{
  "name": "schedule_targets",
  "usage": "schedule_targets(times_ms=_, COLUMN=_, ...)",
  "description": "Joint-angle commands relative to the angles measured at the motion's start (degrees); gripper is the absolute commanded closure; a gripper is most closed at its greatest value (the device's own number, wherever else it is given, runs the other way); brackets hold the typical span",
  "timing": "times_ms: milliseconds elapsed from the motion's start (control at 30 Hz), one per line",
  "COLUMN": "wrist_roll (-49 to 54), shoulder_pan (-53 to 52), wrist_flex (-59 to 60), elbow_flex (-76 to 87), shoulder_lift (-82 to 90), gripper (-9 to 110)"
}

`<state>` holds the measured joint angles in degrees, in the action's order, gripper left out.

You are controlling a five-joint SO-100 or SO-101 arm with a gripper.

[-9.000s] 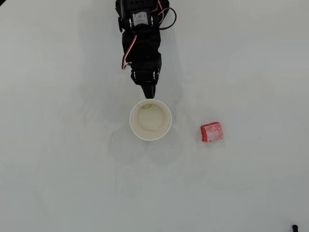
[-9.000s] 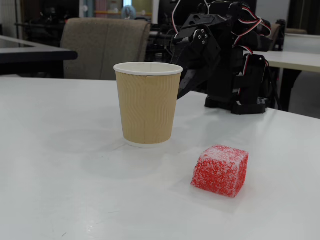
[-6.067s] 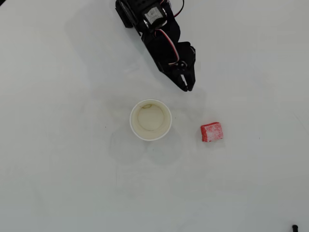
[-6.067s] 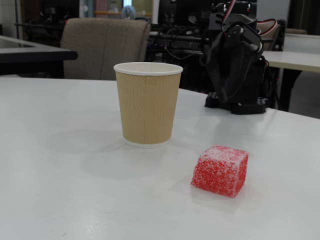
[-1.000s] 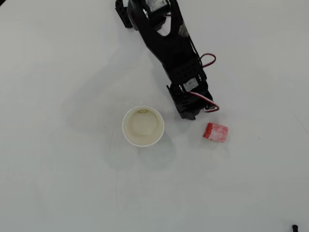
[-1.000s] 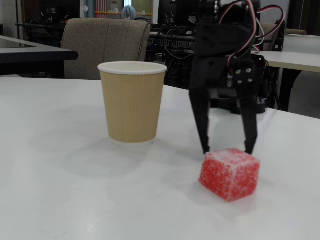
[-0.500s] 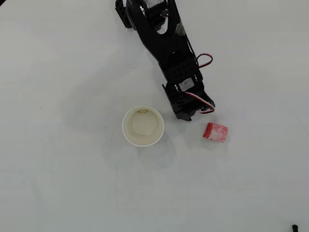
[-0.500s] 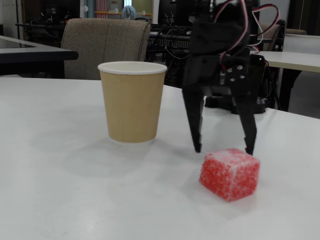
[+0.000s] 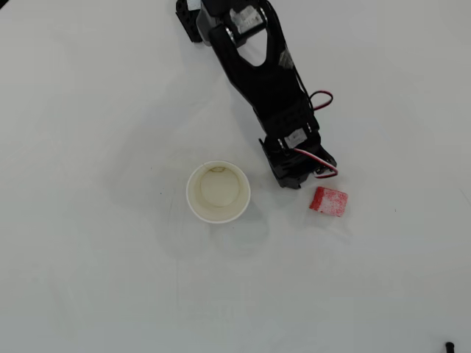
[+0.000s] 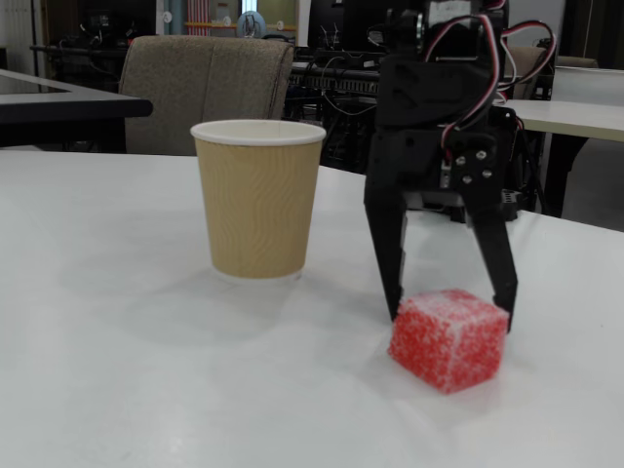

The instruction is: Grasp a red cube and put it in the cup.

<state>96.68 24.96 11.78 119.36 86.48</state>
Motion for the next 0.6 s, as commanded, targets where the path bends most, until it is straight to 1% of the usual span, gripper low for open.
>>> schedule_targets(times_ms=0, wrist_roll=-1.0, shoulder_pan=0.3, wrist_flex=-0.1, elbow_flex=-5.9, shoulder_lift=-1.7, gripper=75)
schedule_targets(times_ms=200, wrist_roll=-1.0, shoulder_pan=-0.4, wrist_flex=-0.1, elbow_flex=-10.1, shoulder_lift=-5.4, gripper=75)
schedule_targets(times_ms=567, wrist_roll=-1.0, shoulder_pan=-0.4, wrist_flex=-0.1, elbow_flex=-11.8, shoulder_lift=-6.9, gripper=75)
